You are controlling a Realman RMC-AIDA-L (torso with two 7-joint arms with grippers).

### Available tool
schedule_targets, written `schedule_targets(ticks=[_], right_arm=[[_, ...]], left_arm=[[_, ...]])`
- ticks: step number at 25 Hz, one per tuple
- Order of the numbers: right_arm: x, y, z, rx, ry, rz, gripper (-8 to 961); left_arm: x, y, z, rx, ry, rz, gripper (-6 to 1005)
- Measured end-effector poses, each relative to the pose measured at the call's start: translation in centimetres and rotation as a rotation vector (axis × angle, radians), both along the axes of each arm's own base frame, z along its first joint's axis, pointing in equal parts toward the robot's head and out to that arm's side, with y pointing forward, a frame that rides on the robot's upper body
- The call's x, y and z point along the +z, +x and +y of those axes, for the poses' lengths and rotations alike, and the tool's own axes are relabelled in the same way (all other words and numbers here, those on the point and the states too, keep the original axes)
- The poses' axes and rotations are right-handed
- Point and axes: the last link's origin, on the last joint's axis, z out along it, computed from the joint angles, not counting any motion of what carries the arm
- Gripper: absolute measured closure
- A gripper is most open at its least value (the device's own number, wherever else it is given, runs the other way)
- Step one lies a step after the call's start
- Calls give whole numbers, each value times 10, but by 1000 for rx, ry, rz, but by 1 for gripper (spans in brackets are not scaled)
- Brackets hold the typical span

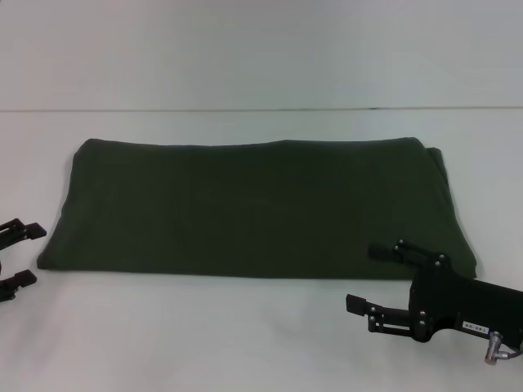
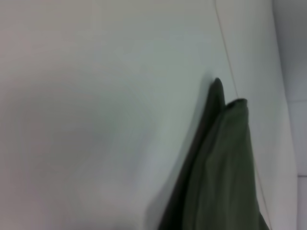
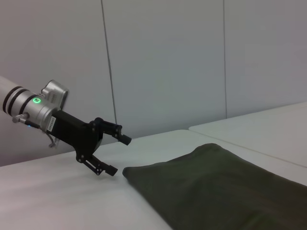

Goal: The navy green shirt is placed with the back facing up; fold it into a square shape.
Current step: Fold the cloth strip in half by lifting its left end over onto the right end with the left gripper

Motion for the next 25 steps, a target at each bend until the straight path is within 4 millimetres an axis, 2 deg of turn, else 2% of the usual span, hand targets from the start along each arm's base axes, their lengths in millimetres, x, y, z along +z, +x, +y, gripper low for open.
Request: schedule_targets(ticks=[12, 25], right_arm=[[0, 0, 1, -2, 5, 1, 26], [1, -1, 2, 0, 10, 6, 26]], left_arm=[[-9, 0, 10, 24, 6, 20, 112], [-19, 9, 29, 5, -12, 65, 112]])
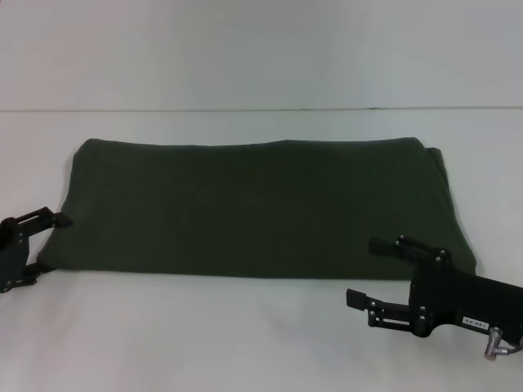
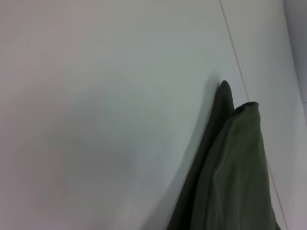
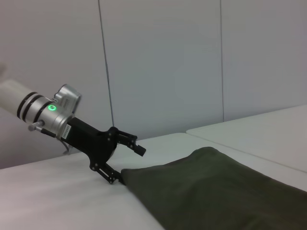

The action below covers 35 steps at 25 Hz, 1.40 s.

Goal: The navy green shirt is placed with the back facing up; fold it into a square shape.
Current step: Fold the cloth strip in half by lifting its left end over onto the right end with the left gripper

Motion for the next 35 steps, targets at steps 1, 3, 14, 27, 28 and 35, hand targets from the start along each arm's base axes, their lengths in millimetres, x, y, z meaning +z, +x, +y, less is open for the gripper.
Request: schedule_targets(ticks=[1, 3, 14, 27, 28, 35], right_arm=[[0, 0, 0, 0, 0, 1, 26], [0, -1, 0, 1, 1, 3, 26], [2, -1, 2, 0, 6, 8, 26], [1, -3, 2, 3, -3, 8, 26], [0, -2, 2, 4, -4, 7, 26], [-1, 0, 2, -5, -5, -10, 25]], left_arm=[[-1, 1, 1, -4, -5, 6, 112], [-2, 2, 3, -8, -9, 12, 112], [-3, 7, 10, -45, -13, 46, 382], [-6, 10, 11, -81, 8, 62, 825], [-6, 9, 11, -82, 9, 65, 848], [8, 7, 14, -94, 68, 86, 975]])
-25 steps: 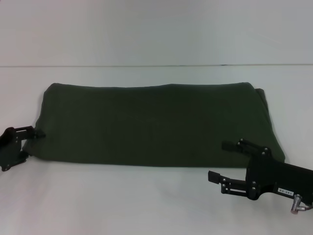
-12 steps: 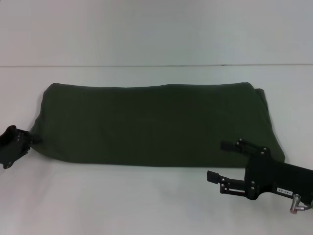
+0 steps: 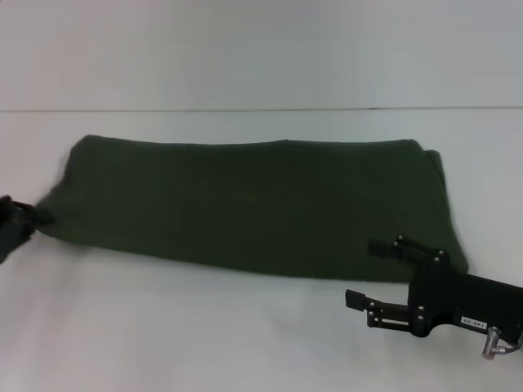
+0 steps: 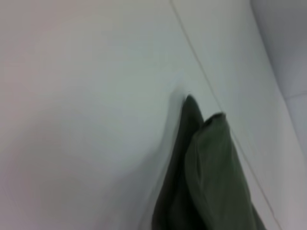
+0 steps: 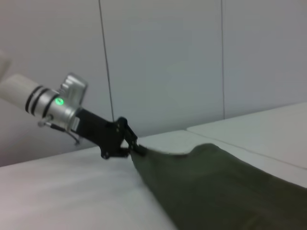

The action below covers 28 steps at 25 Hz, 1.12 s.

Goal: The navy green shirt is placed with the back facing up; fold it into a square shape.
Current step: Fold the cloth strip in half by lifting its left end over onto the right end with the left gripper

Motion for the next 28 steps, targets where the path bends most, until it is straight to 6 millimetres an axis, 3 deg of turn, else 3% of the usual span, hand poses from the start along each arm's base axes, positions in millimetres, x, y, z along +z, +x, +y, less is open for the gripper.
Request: schedule_targets(ticks=[12, 16, 22, 26, 28], right_arm=[[-4, 3, 0, -9, -9, -33, 25], [-5, 3, 0, -9, -12, -32, 25], [-7, 4, -2, -19, -14, -32, 25], [-8, 7, -3, -34, -13, -35, 25], [-8, 9, -5, -42, -13, -36, 25]], left_arm=[[66, -23, -5, 37, 154, 75, 975], [72, -20, -4, 22, 159, 64, 976], [71, 10, 11, -84, 166, -39, 978], [63, 47, 29, -210, 173, -153, 977], [50, 76, 41, -292, 152, -216, 976]])
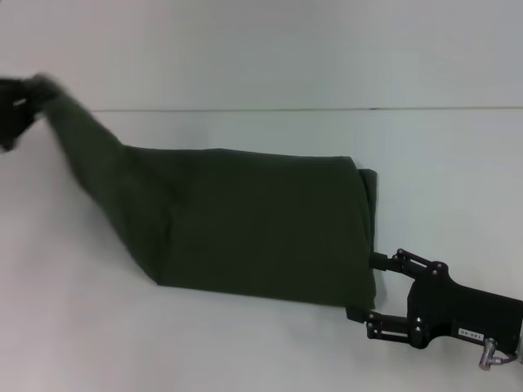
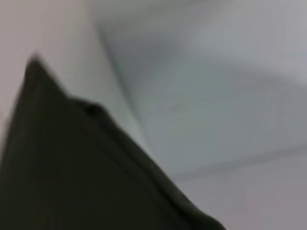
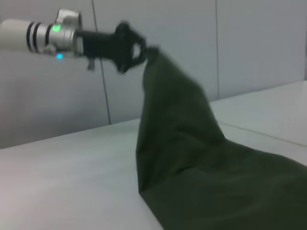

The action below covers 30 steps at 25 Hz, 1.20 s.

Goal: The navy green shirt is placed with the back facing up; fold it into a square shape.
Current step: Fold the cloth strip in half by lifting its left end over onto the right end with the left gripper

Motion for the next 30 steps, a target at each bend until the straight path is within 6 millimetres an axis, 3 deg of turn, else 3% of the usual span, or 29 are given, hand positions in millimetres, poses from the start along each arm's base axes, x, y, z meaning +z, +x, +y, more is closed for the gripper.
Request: schedule_targets(ticks=[6, 8, 11, 12, 15, 19, 24, 30], right_arm=[[1, 9, -9, -38, 5, 6, 25], [2, 14, -13, -55, 10, 8, 25], [4, 19, -18, -74, 19, 11, 25], [4, 20, -20, -80, 21, 13, 25], [6, 23, -24, -91, 25, 22, 25], [7, 25, -26, -97, 29, 27, 25], [8, 25, -26, -99, 34, 27, 25], [7, 23, -23, -96, 35, 24, 25]], left_arm=[[-60, 83, 25, -218, -101, -82, 976], [-92, 110, 26, -278, -150, -86, 975], [-126, 126, 20, -304, -216, -81, 975], [-146, 132, 15, -317, -260, -84, 975], [-187, 130, -2, -298, -343, -89, 975], [-220, 118, -27, -258, -410, -81, 976], [-232, 110, -44, -242, -433, -98, 977], [-228, 110, -48, -276, -386, -123, 961]])
